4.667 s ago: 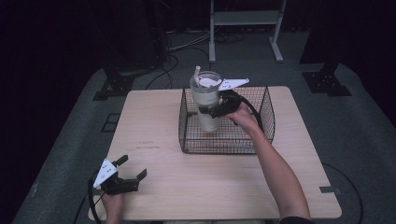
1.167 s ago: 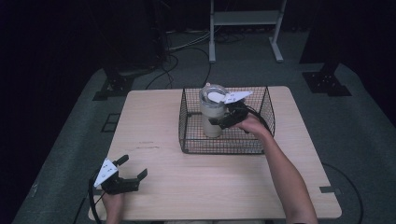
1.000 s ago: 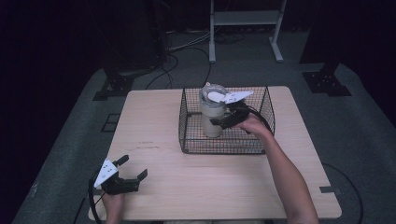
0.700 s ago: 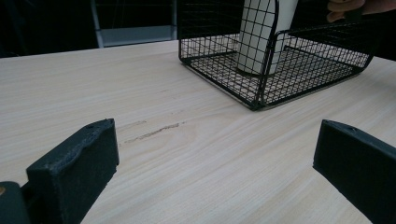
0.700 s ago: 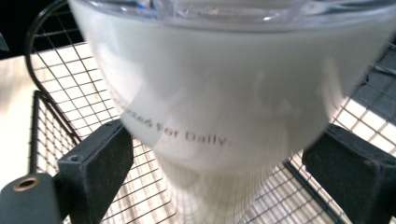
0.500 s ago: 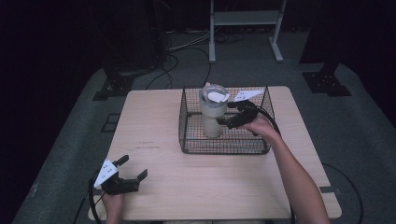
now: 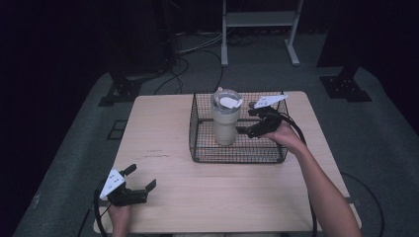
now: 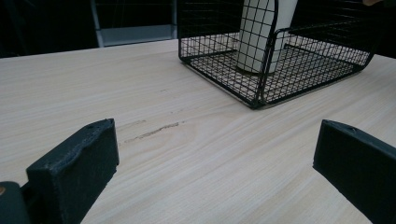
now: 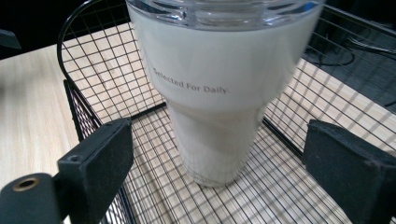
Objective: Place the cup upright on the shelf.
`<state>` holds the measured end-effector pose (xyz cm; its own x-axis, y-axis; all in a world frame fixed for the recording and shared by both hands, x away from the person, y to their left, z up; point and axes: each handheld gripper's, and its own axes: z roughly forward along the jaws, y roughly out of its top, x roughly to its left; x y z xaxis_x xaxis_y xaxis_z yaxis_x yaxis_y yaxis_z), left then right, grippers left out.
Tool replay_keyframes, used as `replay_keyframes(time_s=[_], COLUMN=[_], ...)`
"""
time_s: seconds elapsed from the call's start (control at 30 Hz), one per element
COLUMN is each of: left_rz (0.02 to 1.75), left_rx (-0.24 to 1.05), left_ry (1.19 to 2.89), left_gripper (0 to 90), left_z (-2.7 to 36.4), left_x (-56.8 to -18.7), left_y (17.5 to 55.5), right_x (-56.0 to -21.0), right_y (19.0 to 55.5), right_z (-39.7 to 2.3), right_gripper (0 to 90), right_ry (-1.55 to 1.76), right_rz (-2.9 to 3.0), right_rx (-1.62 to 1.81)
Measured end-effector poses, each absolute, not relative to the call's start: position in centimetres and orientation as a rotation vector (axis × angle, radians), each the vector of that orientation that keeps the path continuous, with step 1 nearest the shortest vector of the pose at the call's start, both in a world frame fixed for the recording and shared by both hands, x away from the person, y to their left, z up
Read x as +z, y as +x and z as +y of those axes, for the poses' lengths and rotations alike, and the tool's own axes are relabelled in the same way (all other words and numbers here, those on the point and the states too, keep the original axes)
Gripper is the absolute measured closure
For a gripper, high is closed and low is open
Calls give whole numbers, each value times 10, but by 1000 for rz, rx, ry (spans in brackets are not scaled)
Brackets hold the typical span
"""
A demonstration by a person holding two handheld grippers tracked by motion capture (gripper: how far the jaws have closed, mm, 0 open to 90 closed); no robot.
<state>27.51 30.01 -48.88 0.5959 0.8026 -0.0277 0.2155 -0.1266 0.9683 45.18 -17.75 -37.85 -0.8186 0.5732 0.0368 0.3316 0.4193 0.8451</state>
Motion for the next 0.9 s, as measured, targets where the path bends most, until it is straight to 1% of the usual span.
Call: replay_keyframes(time_s=[0.4,0.63,0.9], left_rz=[858,857,851], left_rx=[630,630,635], left_ry=[1662,1664,1668], left_gripper=[0,0,0], left_z=[300,299,299], left_x=[-489,-489,-489], left_y=[275,275,275], right_x=[-367,-360,-359], right_y=[434,418,402], right_z=[-206,-208,-219], right_gripper=[84,84,84], right_ry=[818,787,779], right_rz=[2360,2366,2360], right_rx=[1391,1378,1381])
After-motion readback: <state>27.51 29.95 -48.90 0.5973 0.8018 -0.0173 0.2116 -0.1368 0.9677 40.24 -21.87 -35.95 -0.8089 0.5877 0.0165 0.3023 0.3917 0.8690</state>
